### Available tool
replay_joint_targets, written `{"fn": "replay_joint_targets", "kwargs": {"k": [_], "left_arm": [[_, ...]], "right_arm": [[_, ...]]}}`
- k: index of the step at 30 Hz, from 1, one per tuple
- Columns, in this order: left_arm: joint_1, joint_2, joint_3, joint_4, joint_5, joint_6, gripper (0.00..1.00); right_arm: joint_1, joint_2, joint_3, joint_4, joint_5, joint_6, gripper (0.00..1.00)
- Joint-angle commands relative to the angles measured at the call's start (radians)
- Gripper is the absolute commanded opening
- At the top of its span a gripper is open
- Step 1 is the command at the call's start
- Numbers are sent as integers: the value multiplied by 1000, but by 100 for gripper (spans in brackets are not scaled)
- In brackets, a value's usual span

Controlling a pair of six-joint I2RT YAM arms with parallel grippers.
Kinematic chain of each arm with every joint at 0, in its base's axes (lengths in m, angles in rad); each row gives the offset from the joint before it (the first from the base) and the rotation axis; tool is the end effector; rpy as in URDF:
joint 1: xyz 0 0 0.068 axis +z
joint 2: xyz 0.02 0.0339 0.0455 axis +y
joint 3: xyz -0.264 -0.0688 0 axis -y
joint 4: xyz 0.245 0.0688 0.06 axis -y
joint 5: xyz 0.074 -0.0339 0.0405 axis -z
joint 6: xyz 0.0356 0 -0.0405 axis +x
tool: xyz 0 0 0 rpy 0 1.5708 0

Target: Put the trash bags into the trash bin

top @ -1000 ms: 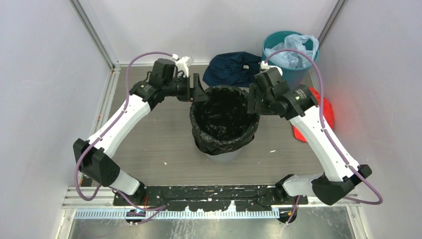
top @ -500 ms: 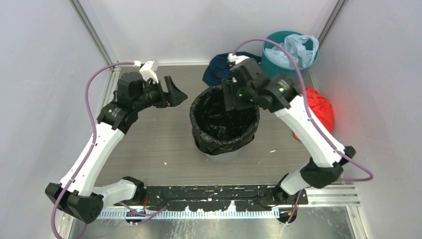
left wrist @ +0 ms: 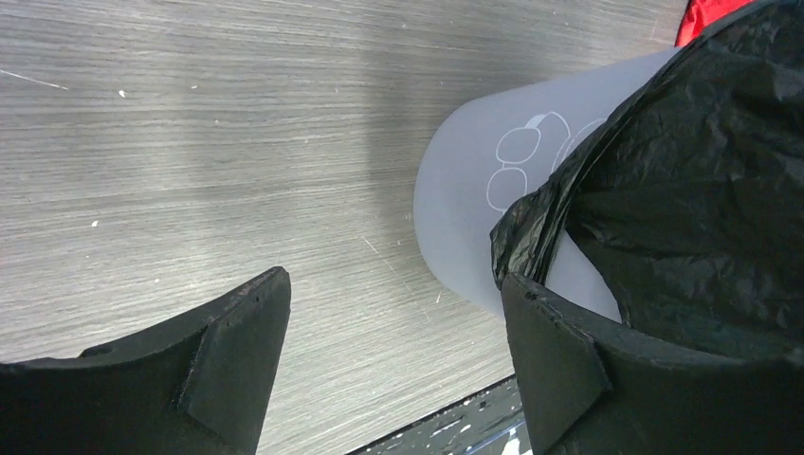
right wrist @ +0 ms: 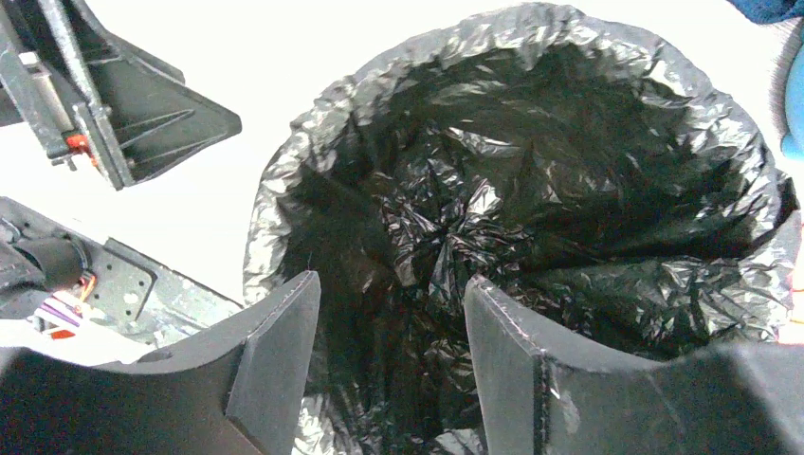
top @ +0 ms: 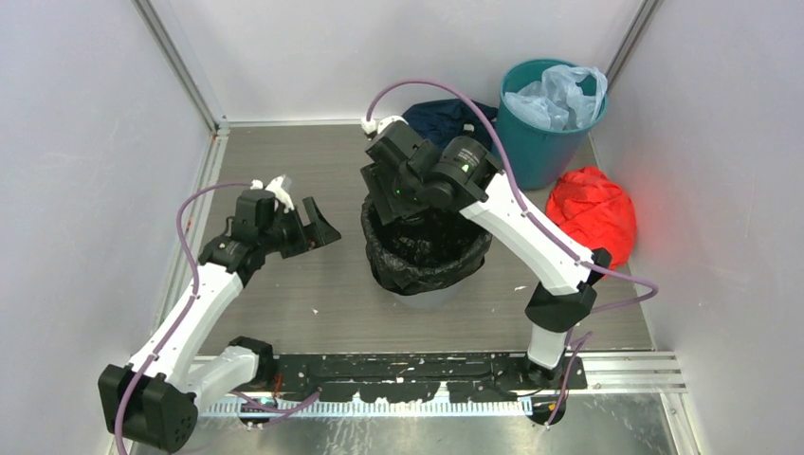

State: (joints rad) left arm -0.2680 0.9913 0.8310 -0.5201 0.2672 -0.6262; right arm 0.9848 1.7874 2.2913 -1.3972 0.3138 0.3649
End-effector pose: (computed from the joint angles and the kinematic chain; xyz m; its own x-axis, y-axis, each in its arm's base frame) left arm 0.2011 -0.0650 0.2864 -0.7572 -0.3783 -0.5325 0.0118 0.8072 -0.5902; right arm 0.1916 0.2688 0.4581 -0.6471 -0.3612 -0.6714 -0.4866 0.8736 -0.0010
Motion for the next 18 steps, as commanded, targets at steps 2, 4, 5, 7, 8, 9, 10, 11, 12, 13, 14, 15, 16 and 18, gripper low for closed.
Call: {"fn": "replay_joint_targets", "kwargs": {"k": [2, 4, 5, 7, 8, 9, 10, 11, 12, 13, 14, 15, 16, 18], "left_arm": [[6, -53, -12, 82, 12, -12, 82], [8, -60, -21, 79, 12, -10, 82], [10, -58, -24, 82, 19, -11, 82], [12, -49, -22, 79, 37, -5, 82], [12, -47, -21, 73, 38, 0, 82], [13, -47, -22, 74, 38, 1, 82], [13, -49, -22, 73, 39, 2, 82], [15, -51, -20, 71, 44, 2, 82], [15, -52, -19, 68, 49, 2, 82], [15, -54, -17, 66, 51, 3, 82], [15, -55, -15, 64, 53, 4, 82], [15, -55, -15, 63, 54, 5, 82], [15, -54, -15, 65, 57, 5, 82], [15, -50, -14, 65, 63, 5, 81]], "right_arm": [[58, -3, 45, -26, 61, 18, 64], [77, -5, 33, -12, 57, 29, 64], [88, -6, 28, -3, 50, 37, 64], [109, -2, 16, 14, 38, 43, 65], [115, 3, 11, 19, 38, 45, 65], [122, 12, 10, 18, 43, 50, 65], [125, 23, 12, 13, 53, 53, 65], [128, 33, 16, 4, 65, 59, 65], [131, 43, 20, -3, 72, 64, 65], [135, 48, 20, -5, 74, 68, 65], [136, 51, 17, -2, 74, 71, 65], [139, 53, 11, 2, 70, 74, 65], [142, 54, 5, 9, 67, 78, 65], [148, 58, -10, 20, 64, 85, 65]]}}
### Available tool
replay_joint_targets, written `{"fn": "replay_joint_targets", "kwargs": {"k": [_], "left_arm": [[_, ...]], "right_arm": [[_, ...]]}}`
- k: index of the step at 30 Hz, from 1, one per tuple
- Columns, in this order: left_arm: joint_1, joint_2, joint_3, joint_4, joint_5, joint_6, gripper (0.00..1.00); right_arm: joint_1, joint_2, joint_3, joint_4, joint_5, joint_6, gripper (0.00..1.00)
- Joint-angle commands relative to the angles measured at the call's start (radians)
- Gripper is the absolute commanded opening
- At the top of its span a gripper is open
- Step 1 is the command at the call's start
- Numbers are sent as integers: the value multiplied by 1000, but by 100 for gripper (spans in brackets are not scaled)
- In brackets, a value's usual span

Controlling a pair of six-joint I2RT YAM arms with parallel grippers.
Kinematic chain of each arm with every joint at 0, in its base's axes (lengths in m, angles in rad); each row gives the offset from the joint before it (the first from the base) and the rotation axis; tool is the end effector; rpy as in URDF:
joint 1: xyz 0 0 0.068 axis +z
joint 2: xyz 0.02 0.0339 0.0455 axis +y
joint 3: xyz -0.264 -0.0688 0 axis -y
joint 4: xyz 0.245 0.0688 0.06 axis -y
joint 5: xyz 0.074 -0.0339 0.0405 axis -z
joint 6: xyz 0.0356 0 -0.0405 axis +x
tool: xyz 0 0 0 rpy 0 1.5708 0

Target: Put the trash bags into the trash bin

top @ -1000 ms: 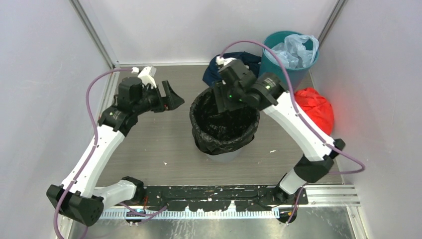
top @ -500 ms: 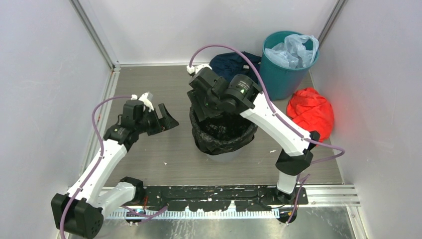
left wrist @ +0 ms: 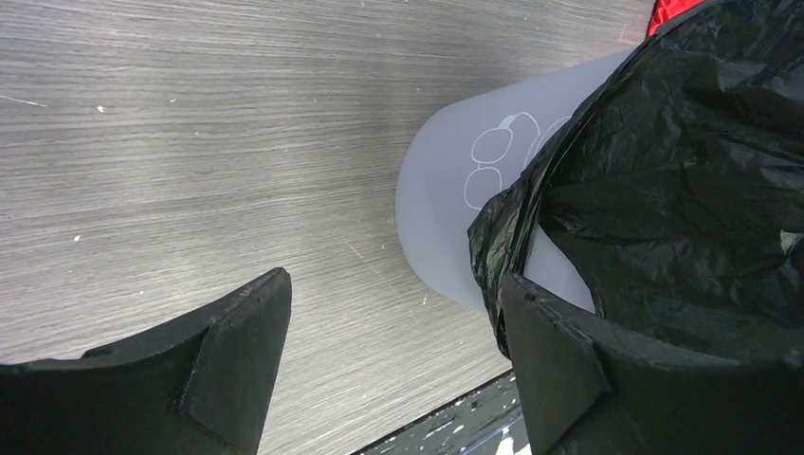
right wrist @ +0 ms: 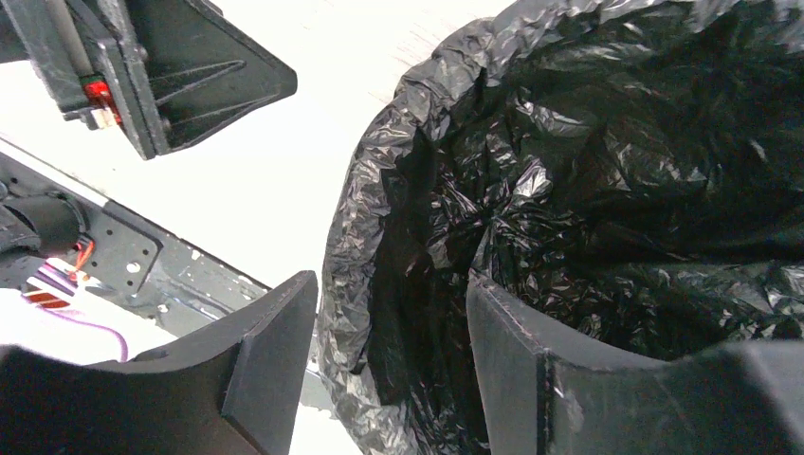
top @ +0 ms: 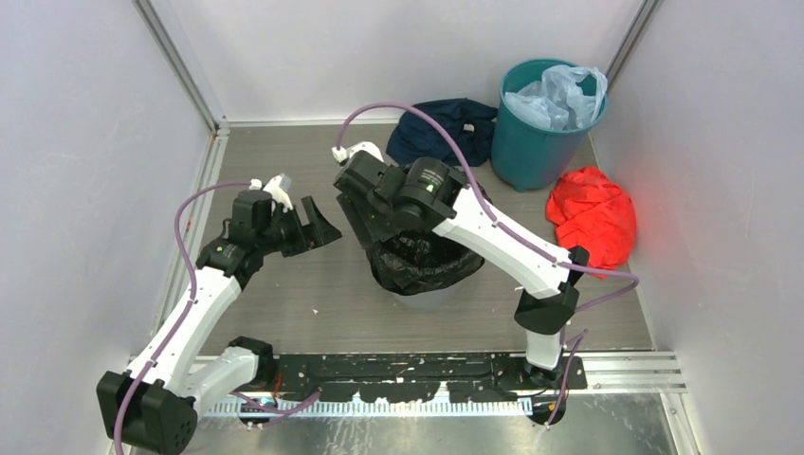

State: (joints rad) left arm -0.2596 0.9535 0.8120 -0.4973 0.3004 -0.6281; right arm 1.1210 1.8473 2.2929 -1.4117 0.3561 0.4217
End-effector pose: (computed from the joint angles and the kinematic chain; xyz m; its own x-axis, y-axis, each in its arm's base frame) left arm 0.1953 -0.0628 0.2892 -0.7453 -0.3828 -0.5459 0.0456 0.7876 -0.6145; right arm 0.1626 0.3083 0.4389 -0.6366 -0.4361 -0.6361 -0.5451 0.8379 -0.0290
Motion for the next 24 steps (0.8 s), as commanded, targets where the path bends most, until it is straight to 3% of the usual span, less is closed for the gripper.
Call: {"fn": "replay_joint_targets", "kwargs": {"k": [1, 12, 21, 24], "left_arm": [[6, -13, 4, 42, 34, 4, 81], [6, -27, -10, 51, 71, -7, 81], [5, 15, -54, 164, 222, -70, 78], [-11, 42, -67, 233, 260, -108, 76]], "right_arm": [[12, 3, -17, 34, 21, 31, 65], [11, 53, -76, 59, 40, 50, 57], [12, 81, -79, 52, 50, 45, 24], [10, 81, -85, 51, 59, 41, 22]]}}
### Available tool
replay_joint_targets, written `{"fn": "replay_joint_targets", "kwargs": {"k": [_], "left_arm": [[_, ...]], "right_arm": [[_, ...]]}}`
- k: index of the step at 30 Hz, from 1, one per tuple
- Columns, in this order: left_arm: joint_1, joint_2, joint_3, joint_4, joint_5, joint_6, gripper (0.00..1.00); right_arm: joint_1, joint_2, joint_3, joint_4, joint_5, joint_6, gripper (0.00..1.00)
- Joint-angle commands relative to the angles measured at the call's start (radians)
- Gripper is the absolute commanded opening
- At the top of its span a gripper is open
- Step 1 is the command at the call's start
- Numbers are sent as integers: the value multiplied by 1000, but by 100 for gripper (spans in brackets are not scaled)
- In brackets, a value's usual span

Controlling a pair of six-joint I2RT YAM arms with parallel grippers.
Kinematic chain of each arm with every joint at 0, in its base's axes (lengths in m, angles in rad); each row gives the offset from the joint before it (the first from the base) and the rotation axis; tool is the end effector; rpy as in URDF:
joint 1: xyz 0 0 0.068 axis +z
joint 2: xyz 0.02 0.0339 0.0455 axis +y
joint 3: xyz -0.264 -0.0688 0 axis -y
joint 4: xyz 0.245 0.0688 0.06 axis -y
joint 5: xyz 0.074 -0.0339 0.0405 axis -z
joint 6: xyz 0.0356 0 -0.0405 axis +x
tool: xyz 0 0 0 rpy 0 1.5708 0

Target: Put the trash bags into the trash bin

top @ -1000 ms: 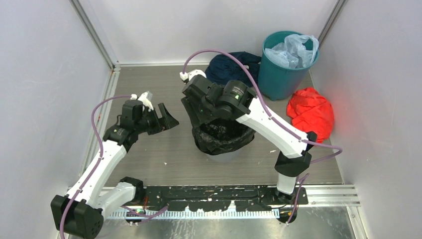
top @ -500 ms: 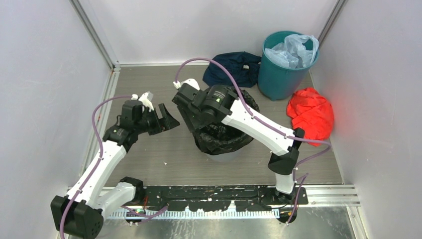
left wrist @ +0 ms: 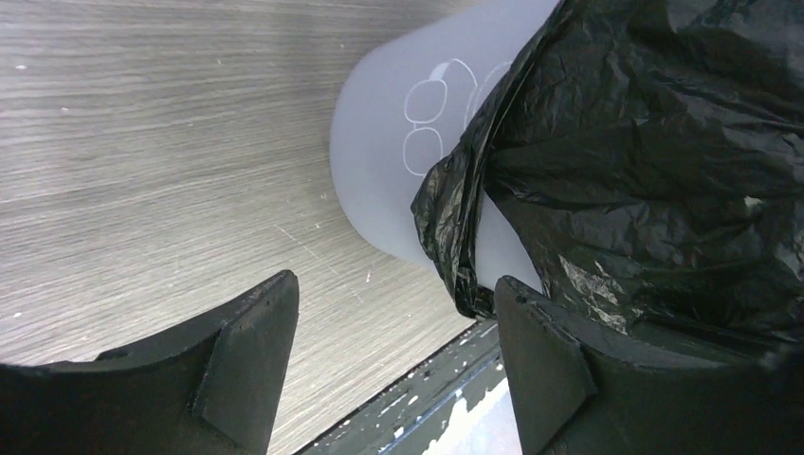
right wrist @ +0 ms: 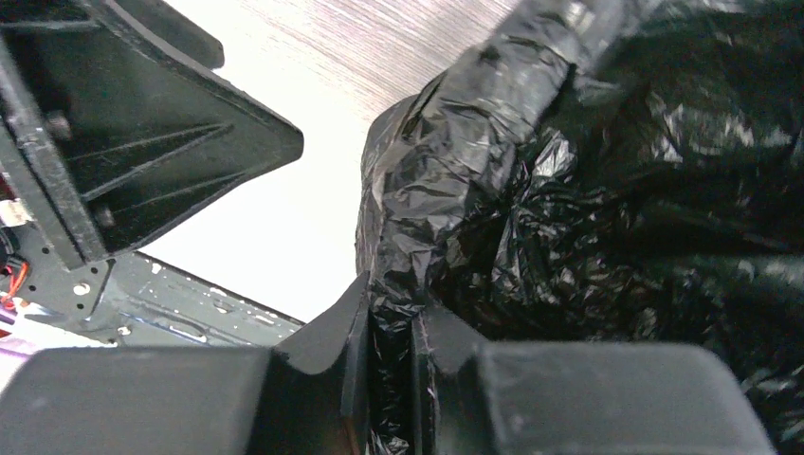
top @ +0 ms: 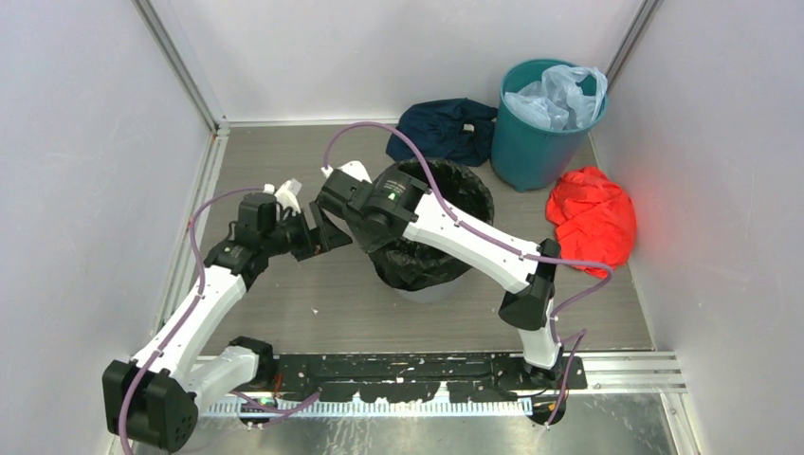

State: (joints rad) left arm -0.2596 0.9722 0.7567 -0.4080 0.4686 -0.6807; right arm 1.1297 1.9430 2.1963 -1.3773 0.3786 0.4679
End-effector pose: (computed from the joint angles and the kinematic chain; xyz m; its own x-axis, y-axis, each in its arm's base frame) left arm 0.1981 -0.0693 0.2761 -0.8057 -0.3670 -0.4649 0.0982 0.6913 -0.7159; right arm 0.1760 0.3420 0.3823 -0.6919 -0.4838 -0.5360 -0.5154 0.8508 -0.1026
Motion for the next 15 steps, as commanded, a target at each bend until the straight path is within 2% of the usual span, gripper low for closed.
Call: {"fn": "replay_joint_targets", "kwargs": {"k": [1, 10, 15], "left_arm": [[-43, 43, -8, 153, 81, -56, 75], [-237, 160, 11, 235, -86, -82, 74], [-264, 179, 19, 234, -154, -87, 72]], "right_arm": [[1, -14, 13, 13, 40, -7, 20], [-12, -34, -7, 5, 51, -9, 18], [-17, -57, -20, 9, 48, -10, 16]]}}
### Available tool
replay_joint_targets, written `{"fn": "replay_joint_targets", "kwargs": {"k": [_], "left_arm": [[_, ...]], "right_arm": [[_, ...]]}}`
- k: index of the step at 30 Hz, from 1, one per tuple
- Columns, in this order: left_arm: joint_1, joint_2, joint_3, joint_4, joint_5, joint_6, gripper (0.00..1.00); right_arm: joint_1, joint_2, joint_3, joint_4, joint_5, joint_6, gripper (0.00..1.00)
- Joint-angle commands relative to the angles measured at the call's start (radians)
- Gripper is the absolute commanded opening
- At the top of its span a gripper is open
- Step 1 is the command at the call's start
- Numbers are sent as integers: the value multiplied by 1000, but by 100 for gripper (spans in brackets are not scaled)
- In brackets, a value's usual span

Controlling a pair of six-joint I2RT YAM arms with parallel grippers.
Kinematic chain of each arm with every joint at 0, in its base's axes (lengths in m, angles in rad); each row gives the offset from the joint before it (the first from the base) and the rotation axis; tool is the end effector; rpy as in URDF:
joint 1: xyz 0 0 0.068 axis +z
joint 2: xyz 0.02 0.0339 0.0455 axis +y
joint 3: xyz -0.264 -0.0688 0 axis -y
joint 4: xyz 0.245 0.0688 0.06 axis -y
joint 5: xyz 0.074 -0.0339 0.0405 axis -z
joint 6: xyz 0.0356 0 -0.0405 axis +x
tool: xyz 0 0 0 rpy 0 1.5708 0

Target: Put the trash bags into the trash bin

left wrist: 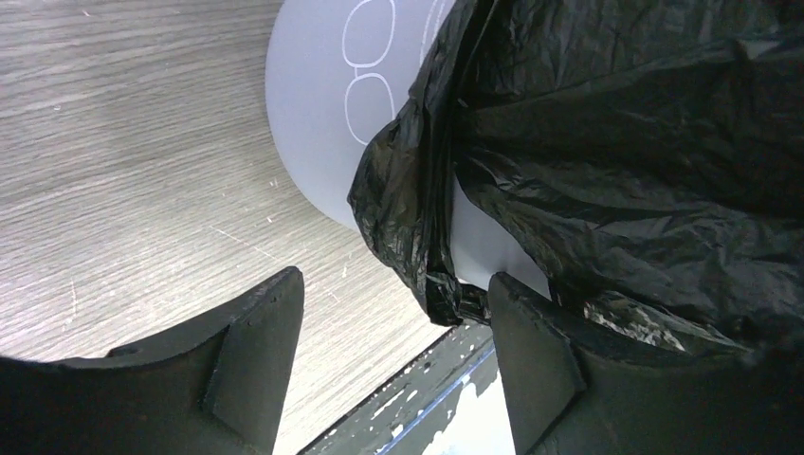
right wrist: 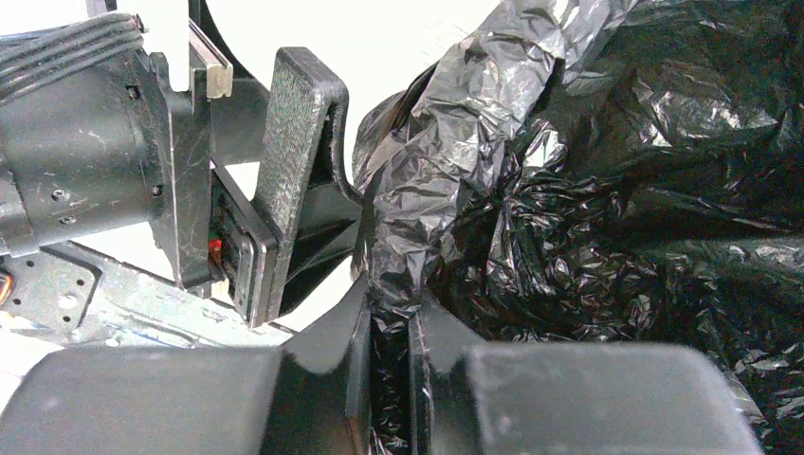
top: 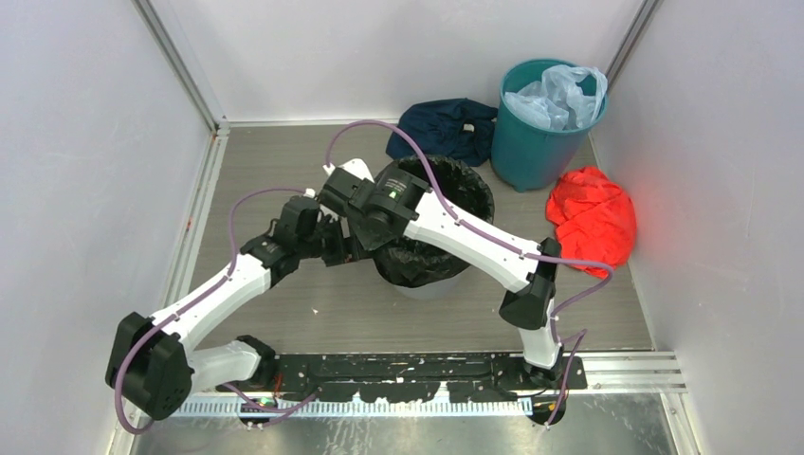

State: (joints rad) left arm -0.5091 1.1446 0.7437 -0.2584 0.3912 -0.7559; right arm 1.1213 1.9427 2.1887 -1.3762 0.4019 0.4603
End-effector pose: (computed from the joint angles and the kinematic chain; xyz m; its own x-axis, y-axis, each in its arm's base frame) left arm 0.2067 -0.1309 0.2480 -0.8788 -0.2357 -0.4149 0.1525 0.6853 -0.7121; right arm 0.1796 0.3402 0.3807 -0.6881 -0.4855 -0.5393 -0.5031 0.8548 -0.1275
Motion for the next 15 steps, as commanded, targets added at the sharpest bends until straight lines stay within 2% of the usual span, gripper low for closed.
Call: {"fn": "replay_joint_targets", "kwargs": {"k": [1, 3, 5, 8, 11, 15], "left_arm": [[-14, 13, 32, 86, -87, -10, 69], [-20, 29, 27, 97, -112, -8, 61], [-21, 49, 19, 119, -129, -9, 48], [-26, 74, 3, 171, -145, -29, 39], [-38, 102, 1, 209, -163, -42, 32], [-42, 140, 8, 254, -161, -61, 29]], "right_arm": [[-8, -62, -19, 11, 26, -2, 16], [-11, -71, -25, 11, 25, -2, 15], [-10, -81, -31, 8, 26, -2, 15], [-11, -100, -55, 18, 22, 5, 14], [-11, -108, -65, 18, 18, 7, 13], [-10, -107, -53, 11, 17, 7, 13]]}}
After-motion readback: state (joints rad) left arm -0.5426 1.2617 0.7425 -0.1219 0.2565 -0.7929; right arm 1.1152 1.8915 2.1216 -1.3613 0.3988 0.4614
